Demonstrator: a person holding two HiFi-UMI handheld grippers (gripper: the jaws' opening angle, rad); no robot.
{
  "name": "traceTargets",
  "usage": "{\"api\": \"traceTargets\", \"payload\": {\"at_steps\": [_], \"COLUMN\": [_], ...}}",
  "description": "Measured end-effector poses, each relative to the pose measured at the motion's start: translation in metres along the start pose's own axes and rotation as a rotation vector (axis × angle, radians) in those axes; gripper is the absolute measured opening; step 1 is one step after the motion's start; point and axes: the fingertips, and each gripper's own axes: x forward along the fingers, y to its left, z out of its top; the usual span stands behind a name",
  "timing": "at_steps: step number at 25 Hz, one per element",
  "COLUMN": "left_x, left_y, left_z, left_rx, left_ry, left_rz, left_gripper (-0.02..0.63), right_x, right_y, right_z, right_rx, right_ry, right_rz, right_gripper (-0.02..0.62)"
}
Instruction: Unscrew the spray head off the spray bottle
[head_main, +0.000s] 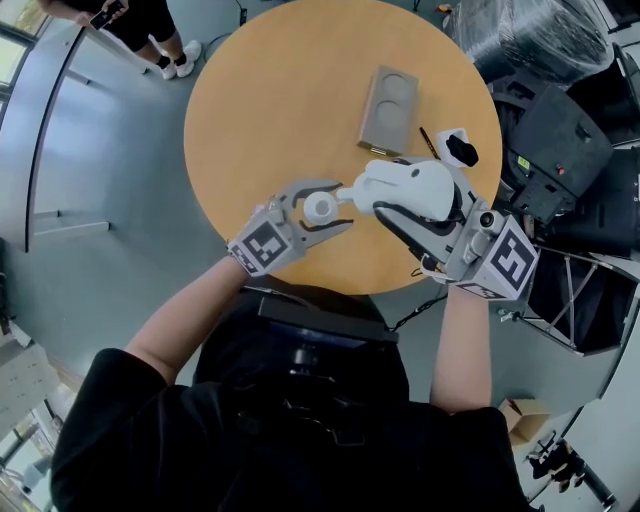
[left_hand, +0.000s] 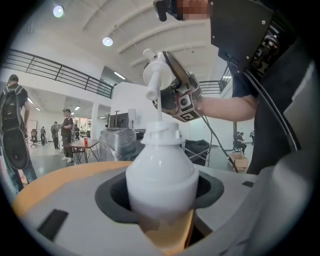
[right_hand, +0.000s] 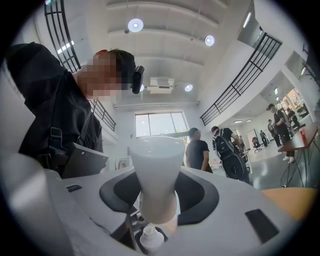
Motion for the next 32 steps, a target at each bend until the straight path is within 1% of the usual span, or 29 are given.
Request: {"api": "traceTargets", "payload": {"at_steps": [6,9,13,15,20,23,27,32], "left_x": [-0.001,0.001,0.010,0.015,0.031,0.038,0.054,0.072], "left_y": [0.013,0.024,0.045,0.051,0.059,0.064,0.075,0.081], "left_z": [-0.024,-0.034,-0.052,-0.060,-0.076,-0.091,-0.123,-0.172], "left_rx": [0.008,0.005,0.011,0.011,0.038,0.045,0.046,0.048], "left_ry": [0.007,0.000,-0.003,-0.007,-0.011,-0.009,-0.009,0.002], "left_rz": [0.023,0.037,0.061,0.061,0.052,0.055,0.057,0.045], "left_gripper": [0.298,0.298,0.299,0.299,0.299,0.299,0.299,0.299], "right_x": [-0.012,-0.018,-0.029,-0.033,-0.047,-0.054,-0.066,-0.077], "right_y": [-0.026,-0.046,-0.071,-0.078,-0.105,-0.118,-0.138,-0.145], "right_z": [-0.020,-0.049,-0.106,-0.137,-0.208,-0.251,-0.320,-0.403], "right_rx": [0.021,0.054,0.177,0.227,0.335,0.416,0.536,0.651], "right_ry": [0.021,0.069,0.164,0.213,0.333,0.385,0.454,0.557], "right_rz": [-0.053,-0.097,-0.121,-0.132,-0.209,-0.241,-0.268,-0.276], "right_gripper": [0.202,0.202,0.202,0.202,0.202,0.202,0.202,0.204]}}
